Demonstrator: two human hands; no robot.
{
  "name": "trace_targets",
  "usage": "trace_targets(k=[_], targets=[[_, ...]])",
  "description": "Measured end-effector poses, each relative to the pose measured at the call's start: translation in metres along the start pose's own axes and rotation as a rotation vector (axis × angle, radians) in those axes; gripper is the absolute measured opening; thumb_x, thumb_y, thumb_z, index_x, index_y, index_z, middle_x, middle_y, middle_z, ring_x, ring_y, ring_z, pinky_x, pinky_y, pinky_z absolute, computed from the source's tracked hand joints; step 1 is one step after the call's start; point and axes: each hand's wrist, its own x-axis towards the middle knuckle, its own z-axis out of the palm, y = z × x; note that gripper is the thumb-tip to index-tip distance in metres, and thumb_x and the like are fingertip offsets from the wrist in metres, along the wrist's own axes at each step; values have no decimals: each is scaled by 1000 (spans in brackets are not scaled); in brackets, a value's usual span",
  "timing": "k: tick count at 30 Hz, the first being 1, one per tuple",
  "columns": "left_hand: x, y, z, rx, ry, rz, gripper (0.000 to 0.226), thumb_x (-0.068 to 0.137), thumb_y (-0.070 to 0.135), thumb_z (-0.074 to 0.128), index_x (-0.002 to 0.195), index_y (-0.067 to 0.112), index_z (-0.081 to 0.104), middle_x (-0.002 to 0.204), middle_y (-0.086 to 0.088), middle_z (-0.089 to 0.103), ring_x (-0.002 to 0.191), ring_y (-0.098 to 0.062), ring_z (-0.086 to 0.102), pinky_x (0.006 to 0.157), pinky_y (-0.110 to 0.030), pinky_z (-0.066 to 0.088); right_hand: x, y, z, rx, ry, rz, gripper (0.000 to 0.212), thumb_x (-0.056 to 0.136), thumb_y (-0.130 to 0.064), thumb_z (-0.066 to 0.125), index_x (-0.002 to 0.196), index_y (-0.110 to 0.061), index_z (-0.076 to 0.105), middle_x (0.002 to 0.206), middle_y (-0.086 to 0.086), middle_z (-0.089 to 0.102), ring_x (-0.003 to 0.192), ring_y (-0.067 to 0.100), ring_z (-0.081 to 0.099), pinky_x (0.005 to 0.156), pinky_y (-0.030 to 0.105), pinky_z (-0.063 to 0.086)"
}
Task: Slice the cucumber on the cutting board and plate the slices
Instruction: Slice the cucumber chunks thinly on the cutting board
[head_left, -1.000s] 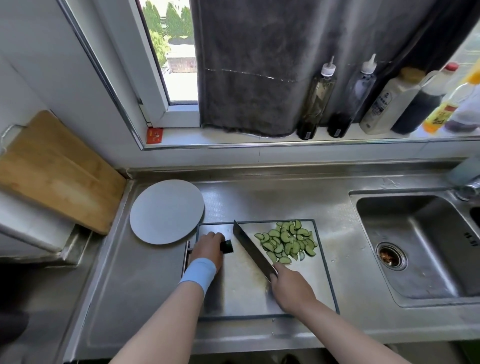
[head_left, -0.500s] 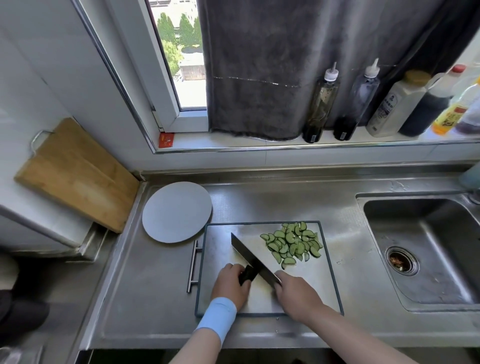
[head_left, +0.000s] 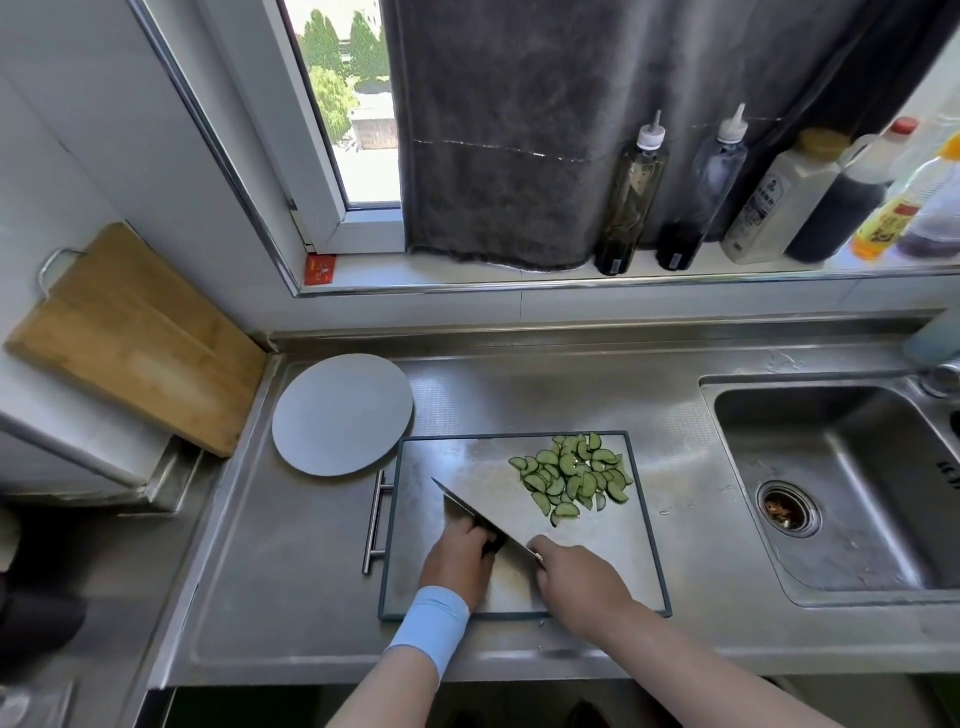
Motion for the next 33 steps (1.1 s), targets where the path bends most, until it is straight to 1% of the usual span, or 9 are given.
trace_targets(k=[4, 9, 14, 18, 23, 25, 27, 31, 33], targets=[[-2, -1, 1, -6, 28, 22, 20, 85, 21, 62, 103, 18, 70, 107, -3, 63, 97, -22, 58, 81, -30, 49, 0, -1, 1, -8, 0, -15, 28, 99, -25, 37, 124, -26, 50, 95, 9, 67, 84, 31, 61, 63, 36, 42], [-5, 0, 1, -32, 83, 30, 16, 81, 19, 67, 96, 19, 73, 96, -6, 65, 85, -26, 61, 69, -29, 50, -8, -2, 1, -53, 44, -48, 33, 98, -24, 36, 127, -29, 51, 96, 5, 68, 85, 28, 62, 66, 36, 44], [-7, 0, 0, -13, 97, 56, 20, 86, 19, 63, 104, 16, 70, 108, -10, 65, 98, -28, 60, 81, -31, 51, -21, -6, 0, -76, 106, -98, 30, 100, -26, 34, 125, -32, 50, 93, 2, 68, 80, 26, 61, 61, 34, 38], [-9, 0, 0, 6, 107, 78, 20, 85, 17, 64, 104, 15, 70, 108, -10, 65, 99, -27, 60, 80, -31, 51, -25, -5, -2, -86, 112, -99, 28, 101, -27, 33, 123, -31, 50, 93, 2, 68, 77, 26, 59, 64, 36, 43], [-9, 3, -3, 5, 107, 84, 19, 85, 18, 65, 103, 16, 70, 106, -7, 65, 99, -26, 60, 79, -30, 51, -27, -6, -5, -85, 118, -92, 29, 100, -26, 34, 123, -30, 51, 94, 2, 68, 73, 24, 53, 60, 34, 36], [-9, 2, -2, -5, 119, 87, 17, 83, 17, 67, 100, 17, 71, 102, -6, 66, 97, -24, 61, 77, -29, 51, -29, -5, -6, -67, 111, -86, 29, 101, -26, 34, 124, -30, 51, 95, 2, 69, 76, 24, 56, 61, 33, 36], [-9, 2, -1, -10, 114, 74, 18, 83, 18, 66, 101, 19, 70, 103, -5, 66, 98, -22, 60, 79, -28, 51, -30, -4, -6, -58, 102, -80, 29, 101, -26, 34, 123, -30, 52, 96, 2, 69, 80, 25, 60, 61, 34, 37], [-8, 1, 0, -21, 116, 72, 19, 84, 18, 66, 102, 20, 70, 105, -3, 65, 100, -21, 58, 81, -28, 50, -31, -1, -6, -50, 95, -74, 29, 101, -26, 34, 123, -29, 52, 95, 2, 68, 72, 22, 51, 62, 34, 39], [-8, 2, -1, -22, 107, 68, 19, 86, 19, 64, 104, 20, 70, 109, -2, 64, 103, -20, 57, 84, -28, 49, -30, -2, -5, -45, 89, -70, 29, 101, -26, 34, 124, -29, 51, 94, 2, 68, 73, 22, 54, 63, 35, 41]])
